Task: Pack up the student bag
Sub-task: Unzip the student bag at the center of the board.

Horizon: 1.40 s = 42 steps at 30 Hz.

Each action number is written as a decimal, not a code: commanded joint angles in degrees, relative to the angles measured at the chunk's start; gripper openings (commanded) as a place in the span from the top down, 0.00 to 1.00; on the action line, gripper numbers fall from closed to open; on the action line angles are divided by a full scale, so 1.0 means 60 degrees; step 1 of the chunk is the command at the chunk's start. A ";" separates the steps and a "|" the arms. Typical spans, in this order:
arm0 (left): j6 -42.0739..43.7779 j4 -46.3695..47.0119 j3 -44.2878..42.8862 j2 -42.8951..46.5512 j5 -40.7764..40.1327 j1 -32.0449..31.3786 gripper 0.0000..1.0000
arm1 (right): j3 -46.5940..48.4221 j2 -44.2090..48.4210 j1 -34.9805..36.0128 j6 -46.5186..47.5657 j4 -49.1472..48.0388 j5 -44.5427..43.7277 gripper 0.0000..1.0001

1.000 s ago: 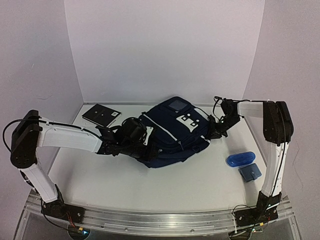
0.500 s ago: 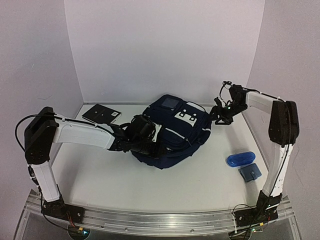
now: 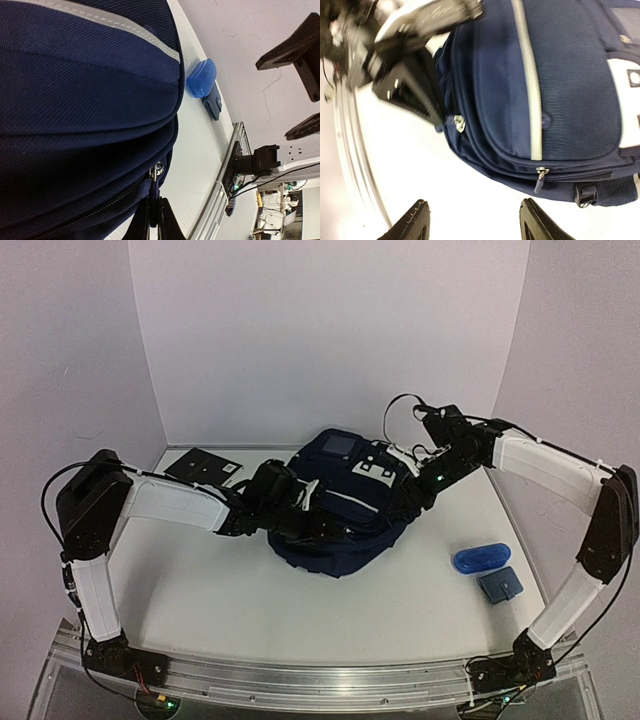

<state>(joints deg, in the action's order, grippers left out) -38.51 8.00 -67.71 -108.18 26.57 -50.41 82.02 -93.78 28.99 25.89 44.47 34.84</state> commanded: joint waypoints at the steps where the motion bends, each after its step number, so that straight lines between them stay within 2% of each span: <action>1: -0.0876 0.1489 0.0301 0.0225 0.0824 0.0462 1.00 | -0.0401 0.0197 0.0748 0.1197 -0.0989 -0.0824 0.41; 5: -0.1346 0.2022 0.0462 0.0068 0.1219 0.0589 1.00 | -0.1275 0.0541 0.1491 0.1610 -0.2284 -0.1284 0.42; 10: -0.1660 0.2365 0.0486 -0.0008 0.1547 0.0655 1.00 | -0.2362 0.0707 0.2032 0.2135 -0.3763 -0.2242 0.49; 22: -0.1669 0.2211 0.0407 0.0095 0.1619 0.0661 1.00 | -0.3834 0.0734 0.2370 0.2608 -0.6954 -0.3800 0.59; 28: -0.1625 0.2133 0.0456 0.0220 0.1605 0.0669 1.00 | -0.3907 0.0503 0.2456 0.2724 -0.7189 -0.4093 0.64; 34: -0.1449 0.1742 0.0412 0.0463 0.1445 0.0662 1.00 | -0.4219 0.0560 0.2625 0.3029 -0.7177 -0.4512 0.76; 42: -0.1383 0.1463 0.0227 0.0498 0.1507 0.0667 1.00 | -0.4458 0.0678 0.3055 0.3420 -0.6982 -0.5095 0.71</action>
<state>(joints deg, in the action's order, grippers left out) -47.86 15.49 -64.36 -108.36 35.86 -47.05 55.78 -91.35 45.73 44.23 3.13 7.46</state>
